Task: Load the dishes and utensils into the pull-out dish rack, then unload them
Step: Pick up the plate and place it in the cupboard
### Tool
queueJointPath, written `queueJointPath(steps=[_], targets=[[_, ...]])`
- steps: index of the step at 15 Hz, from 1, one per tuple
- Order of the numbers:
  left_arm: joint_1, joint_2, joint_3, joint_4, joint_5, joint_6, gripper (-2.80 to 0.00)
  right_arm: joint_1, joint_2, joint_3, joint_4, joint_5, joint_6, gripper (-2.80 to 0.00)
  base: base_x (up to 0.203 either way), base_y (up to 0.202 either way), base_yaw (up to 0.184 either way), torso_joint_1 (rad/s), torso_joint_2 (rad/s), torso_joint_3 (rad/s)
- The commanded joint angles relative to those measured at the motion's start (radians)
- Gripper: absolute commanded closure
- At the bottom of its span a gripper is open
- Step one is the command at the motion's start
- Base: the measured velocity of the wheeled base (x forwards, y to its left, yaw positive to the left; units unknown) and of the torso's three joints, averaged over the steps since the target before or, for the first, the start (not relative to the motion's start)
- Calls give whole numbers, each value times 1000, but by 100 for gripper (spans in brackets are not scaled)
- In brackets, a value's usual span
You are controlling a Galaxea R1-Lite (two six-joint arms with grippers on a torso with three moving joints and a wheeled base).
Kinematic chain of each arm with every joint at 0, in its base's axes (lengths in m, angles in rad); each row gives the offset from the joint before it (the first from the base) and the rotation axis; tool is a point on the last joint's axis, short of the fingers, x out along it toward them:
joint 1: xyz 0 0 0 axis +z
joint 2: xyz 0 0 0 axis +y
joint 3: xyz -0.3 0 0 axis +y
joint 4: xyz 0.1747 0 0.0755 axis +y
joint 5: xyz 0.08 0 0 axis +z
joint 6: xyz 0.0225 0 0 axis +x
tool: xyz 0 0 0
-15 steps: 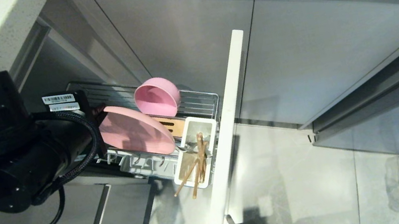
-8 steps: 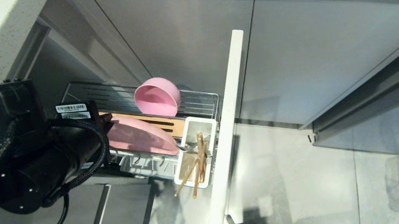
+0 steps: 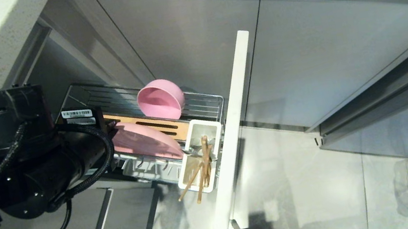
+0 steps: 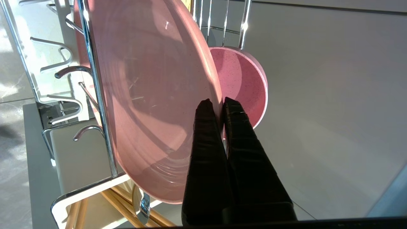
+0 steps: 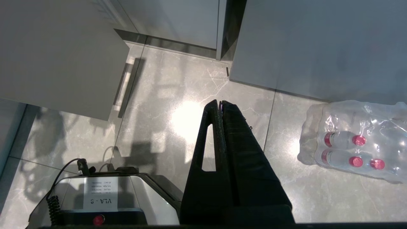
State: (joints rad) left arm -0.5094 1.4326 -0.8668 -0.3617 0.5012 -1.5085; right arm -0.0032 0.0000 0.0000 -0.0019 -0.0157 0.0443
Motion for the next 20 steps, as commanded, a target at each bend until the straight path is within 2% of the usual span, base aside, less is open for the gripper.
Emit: queueJointPath(steps=[1, 17, 18, 20], targets=[[0, 2, 0, -3, 4, -9, 0, 0, 0, 0, 0, -1, 0, 0, 0, 0, 0, 0, 0, 0], [3, 19, -1, 20, 2, -9, 0, 0, 0, 0, 0, 0, 0, 0, 0, 0, 0, 0, 0, 0], [3, 20, -1, 20, 4, -6, -280, 0, 0, 0, 0, -1, 0, 0, 0, 0, 0, 0, 0, 0], [3, 19, -3, 20, 4, -6, -280, 0, 0, 0, -1, 0, 0, 0, 0, 0, 0, 0, 0, 0]])
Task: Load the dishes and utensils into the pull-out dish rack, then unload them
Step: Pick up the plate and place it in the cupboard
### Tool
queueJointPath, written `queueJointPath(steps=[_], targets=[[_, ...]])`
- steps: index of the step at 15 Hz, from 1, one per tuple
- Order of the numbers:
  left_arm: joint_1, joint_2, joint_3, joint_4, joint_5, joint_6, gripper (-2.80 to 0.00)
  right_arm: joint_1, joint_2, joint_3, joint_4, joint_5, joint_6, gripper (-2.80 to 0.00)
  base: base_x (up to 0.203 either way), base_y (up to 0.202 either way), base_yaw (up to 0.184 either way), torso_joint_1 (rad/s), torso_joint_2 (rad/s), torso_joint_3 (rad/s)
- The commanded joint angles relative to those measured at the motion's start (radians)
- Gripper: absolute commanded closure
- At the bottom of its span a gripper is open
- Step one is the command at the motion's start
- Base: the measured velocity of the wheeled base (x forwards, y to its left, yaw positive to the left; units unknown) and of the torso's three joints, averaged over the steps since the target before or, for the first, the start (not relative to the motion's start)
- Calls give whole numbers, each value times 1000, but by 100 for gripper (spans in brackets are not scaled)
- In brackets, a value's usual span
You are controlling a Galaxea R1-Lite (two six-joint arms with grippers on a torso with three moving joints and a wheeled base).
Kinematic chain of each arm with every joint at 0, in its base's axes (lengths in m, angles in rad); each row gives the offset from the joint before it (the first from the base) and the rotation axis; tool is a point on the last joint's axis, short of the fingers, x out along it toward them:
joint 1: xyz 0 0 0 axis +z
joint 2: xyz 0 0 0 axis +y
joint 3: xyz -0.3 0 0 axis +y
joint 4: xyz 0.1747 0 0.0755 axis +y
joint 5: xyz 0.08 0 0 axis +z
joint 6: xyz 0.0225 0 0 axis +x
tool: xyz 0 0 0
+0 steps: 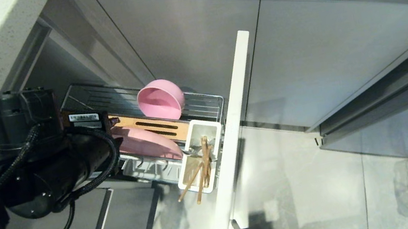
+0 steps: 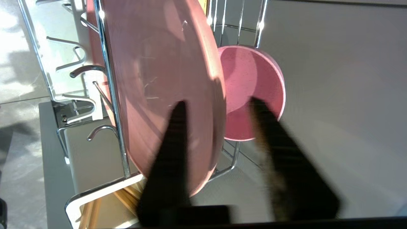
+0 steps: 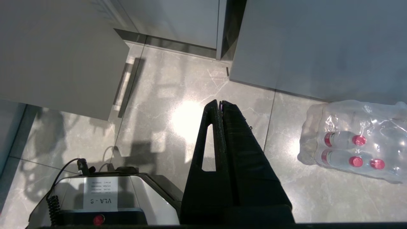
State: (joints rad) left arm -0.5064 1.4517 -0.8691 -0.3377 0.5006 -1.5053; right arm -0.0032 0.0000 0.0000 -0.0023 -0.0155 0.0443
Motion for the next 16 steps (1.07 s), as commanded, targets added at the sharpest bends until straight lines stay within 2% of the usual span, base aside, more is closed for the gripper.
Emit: queueJointPath(steps=[1, 12, 16], targets=[[0, -1, -1, -4, 4, -9, -280, 0, 1, 0, 1, 0, 2, 0, 0, 0, 0, 0, 0, 0], [-13, -52, -25, 6, 9, 5, -280, 0, 0, 0, 1, 0, 0, 0, 0, 0, 0, 0, 0, 0], [-38, -103, -41, 15, 11, 71, -280, 0, 0, 0, 0, 0, 0, 0, 0, 0, 0, 0, 0, 0]])
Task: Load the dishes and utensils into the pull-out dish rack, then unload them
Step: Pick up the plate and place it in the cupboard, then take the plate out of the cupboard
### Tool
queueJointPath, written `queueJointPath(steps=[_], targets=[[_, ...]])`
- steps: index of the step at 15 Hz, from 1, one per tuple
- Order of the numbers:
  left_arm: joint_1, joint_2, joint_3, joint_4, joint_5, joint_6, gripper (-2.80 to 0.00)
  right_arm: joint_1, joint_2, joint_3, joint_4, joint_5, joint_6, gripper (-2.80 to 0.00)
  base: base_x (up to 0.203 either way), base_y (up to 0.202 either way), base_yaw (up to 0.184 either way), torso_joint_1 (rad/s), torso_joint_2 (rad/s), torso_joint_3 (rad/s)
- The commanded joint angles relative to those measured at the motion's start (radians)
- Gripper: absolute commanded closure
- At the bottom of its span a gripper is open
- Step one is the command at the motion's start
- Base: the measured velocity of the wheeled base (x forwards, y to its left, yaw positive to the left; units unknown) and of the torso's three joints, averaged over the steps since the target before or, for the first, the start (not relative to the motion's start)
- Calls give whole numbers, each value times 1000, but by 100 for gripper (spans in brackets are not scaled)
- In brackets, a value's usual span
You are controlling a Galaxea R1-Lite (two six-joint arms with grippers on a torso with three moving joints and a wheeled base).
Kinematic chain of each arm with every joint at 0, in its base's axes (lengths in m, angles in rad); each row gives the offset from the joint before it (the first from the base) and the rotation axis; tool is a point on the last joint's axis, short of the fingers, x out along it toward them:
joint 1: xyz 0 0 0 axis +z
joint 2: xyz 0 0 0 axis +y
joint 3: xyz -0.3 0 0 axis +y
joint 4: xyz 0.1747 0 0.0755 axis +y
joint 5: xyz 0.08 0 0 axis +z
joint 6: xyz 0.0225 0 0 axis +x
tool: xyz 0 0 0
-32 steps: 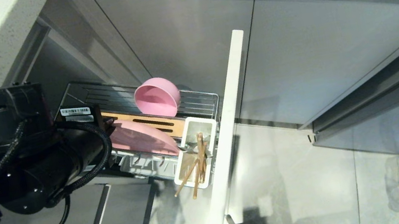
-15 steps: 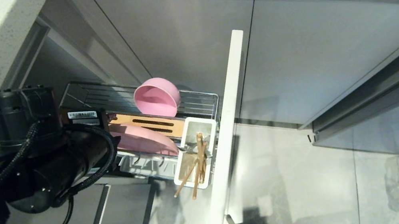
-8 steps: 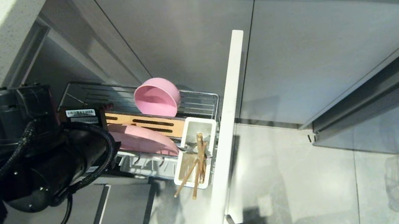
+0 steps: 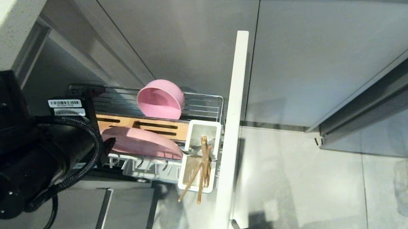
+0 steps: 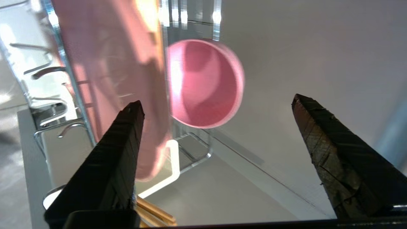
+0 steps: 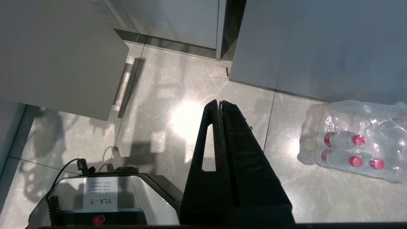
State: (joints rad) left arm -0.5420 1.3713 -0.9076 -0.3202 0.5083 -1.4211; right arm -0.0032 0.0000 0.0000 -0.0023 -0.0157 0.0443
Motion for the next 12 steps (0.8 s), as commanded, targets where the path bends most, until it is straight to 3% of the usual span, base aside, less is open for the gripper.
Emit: queueJointPath(steps=[1, 6, 8, 9, 12], targets=[[-14, -42, -9, -2, 4, 22, -280, 0, 2, 0, -1, 0, 0, 0, 0, 0, 0, 0, 0, 0], [-43, -155, -23, -7, -1, 181, -280, 0, 2, 0, -1, 0, 0, 0, 0, 0, 0, 0, 0, 0], [-51, -192, -24, -9, -1, 206, -280, 0, 0, 0, 0, 0, 1, 0, 0, 0, 0, 0, 0, 0], [-64, -217, -25, -8, -1, 218, 0, 0, 0, 0, 0, 0, 1, 0, 0, 0, 0, 0, 0, 0], [-111, -300, -34, -8, -5, 285, 0, 0, 1, 0, 0, 0, 0, 0, 0, 0, 0, 0, 0, 0]])
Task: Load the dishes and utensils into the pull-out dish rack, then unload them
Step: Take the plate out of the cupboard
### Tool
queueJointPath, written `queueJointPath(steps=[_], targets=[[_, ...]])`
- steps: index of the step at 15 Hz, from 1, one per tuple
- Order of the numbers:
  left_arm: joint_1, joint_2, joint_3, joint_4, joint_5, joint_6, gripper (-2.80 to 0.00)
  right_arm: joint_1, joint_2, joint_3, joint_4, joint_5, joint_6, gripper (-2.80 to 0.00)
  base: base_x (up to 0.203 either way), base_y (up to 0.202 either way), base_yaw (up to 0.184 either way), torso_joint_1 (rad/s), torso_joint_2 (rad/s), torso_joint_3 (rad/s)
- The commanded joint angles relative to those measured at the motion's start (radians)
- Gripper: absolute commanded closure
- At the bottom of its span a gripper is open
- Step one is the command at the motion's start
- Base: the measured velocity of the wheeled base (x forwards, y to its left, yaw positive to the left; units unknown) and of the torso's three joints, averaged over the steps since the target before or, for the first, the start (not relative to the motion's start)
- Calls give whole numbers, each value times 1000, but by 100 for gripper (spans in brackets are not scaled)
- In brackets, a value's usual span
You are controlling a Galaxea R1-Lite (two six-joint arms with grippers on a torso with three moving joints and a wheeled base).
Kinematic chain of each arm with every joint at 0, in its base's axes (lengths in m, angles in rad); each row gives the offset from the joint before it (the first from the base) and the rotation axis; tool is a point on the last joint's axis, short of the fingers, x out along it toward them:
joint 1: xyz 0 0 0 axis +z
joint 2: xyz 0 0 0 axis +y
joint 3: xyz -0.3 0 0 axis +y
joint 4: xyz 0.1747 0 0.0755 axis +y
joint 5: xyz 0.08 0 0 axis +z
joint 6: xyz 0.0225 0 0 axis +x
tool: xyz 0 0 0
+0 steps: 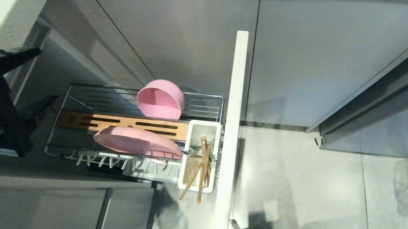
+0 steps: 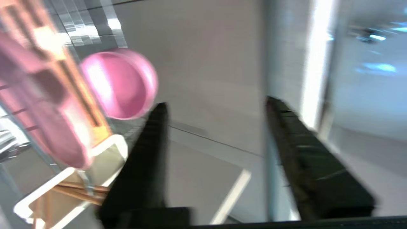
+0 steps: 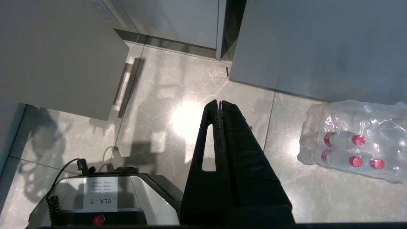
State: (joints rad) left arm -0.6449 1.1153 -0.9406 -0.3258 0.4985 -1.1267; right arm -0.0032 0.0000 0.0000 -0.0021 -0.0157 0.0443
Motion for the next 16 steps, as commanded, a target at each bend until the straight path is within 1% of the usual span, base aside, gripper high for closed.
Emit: queueJointPath(steps=[1, 3, 4, 5, 6, 7, 8, 9, 10, 11, 12, 14, 16], targets=[[-31, -81, -12, -3, 0, 7, 0, 0, 0, 0, -1, 0, 0, 0, 0, 0, 0, 0, 0, 0], [-61, -153, -36, -3, -17, 18, 0, 0, 0, 0, 0, -1, 1, 0, 0, 0, 0, 0, 0, 0], [-70, -199, -51, -3, -39, 20, 0, 0, 0, 0, 0, 0, 0, 0, 0, 0, 0, 0, 0, 0], [-72, -244, -66, -4, -79, 22, 0, 0, 0, 0, -1, 0, 0, 0, 0, 0, 0, 0, 0, 0], [-70, -288, -80, -4, -132, 34, 0, 0, 1, 0, 0, -1, 0, 0, 0, 0, 0, 0, 0, 0], [-57, -335, -91, -4, -226, 73, 0, 0, 0, 0, -1, 0, 0, 0, 0, 0, 0, 0, 0, 0], [-26, -371, -101, -4, -334, 120, 0, 0, 0, 0, 0, 0, 0, 0, 0, 0, 0, 0, 0, 0], [23, -400, -114, -1, -435, 159, 0, 0, 0, 0, 0, 0, 0, 0, 0, 0, 0, 0, 0, 0], [79, -427, -132, 5, -533, 183, 0, 0, 1, 0, 0, 0, 0, 0, 0, 0, 0, 0, 0, 0], [142, -454, -156, 33, -626, 207, 0, 0, 1, 0, 0, 0, 0, 0, 0, 0, 0, 0, 0, 0], [204, -480, -192, 83, -704, 229, 0, 0, 1, 0, 0, 0, 1, 0, 0, 0, 0, 0, 0, 0], [325, -528, -258, 193, -814, 279, 0, 0, 0, 0, 0, -1, 0, 0, 0, 0, 0, 0, 0, 0], [463, -574, -324, 339, -912, 375, 0, 0, 1, 0, 0, -1, 0, 0, 0, 0, 0, 0, 0, 0]])
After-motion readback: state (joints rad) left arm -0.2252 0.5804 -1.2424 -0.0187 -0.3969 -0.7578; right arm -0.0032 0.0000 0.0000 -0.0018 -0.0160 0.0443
